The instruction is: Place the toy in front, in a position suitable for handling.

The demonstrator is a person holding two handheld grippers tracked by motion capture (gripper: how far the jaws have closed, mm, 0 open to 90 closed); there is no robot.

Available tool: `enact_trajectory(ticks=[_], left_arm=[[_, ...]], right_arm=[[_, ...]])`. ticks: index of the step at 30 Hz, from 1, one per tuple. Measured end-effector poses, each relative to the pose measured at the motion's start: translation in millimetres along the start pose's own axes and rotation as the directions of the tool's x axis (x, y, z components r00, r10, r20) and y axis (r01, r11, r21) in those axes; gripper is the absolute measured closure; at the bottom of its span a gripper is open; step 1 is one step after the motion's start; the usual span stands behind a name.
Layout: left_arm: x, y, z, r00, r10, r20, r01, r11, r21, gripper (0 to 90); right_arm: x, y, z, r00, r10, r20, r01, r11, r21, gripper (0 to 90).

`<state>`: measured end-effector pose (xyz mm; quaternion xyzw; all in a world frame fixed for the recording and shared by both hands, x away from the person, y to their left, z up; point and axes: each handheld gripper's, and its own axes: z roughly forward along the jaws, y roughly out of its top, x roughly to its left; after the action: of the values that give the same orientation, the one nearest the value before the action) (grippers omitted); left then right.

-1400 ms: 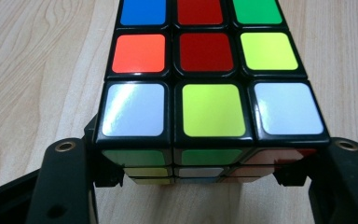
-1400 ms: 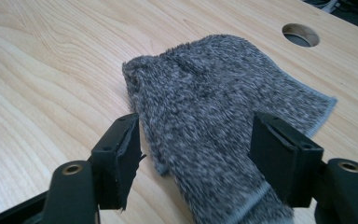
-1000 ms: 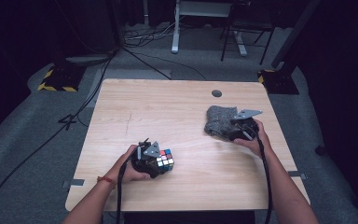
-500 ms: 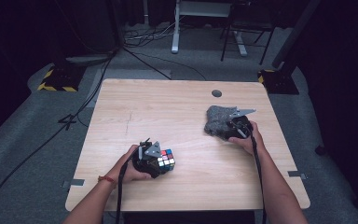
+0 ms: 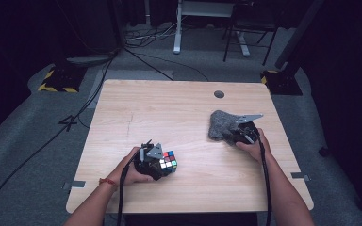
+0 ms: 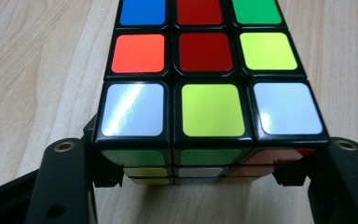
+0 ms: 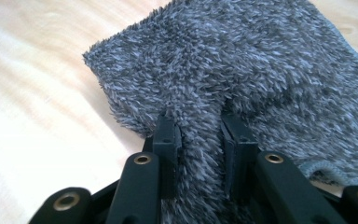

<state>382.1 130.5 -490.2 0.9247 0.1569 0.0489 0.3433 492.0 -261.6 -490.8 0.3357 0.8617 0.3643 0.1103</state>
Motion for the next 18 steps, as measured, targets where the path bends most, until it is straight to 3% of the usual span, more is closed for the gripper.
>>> enact_trajectory(ticks=[5,10,18], left_arm=[[-1.1,1.3,1.0,1.0000,0.003,0.004,-0.003,1.0000,0.001,33.7],[-2.2,1.5,1.6,1.0000,0.002,0.005,-0.002,1.0000,0.000,33.7],[-2.4,1.2,3.8,0.9998,-0.011,0.015,0.011,0.9998,-0.016,33.8]], right_arm=[[12.7,-8.1,-8.6,0.9980,-0.037,-0.051,0.037,0.999,0.013,71.3],[23.8,-13.9,-13.6,0.9956,-0.044,-0.083,0.046,0.999,0.016,71.3],[58.5,-32.1,-29.8,0.9824,-0.109,-0.152,0.114,0.993,0.024,71.6]])
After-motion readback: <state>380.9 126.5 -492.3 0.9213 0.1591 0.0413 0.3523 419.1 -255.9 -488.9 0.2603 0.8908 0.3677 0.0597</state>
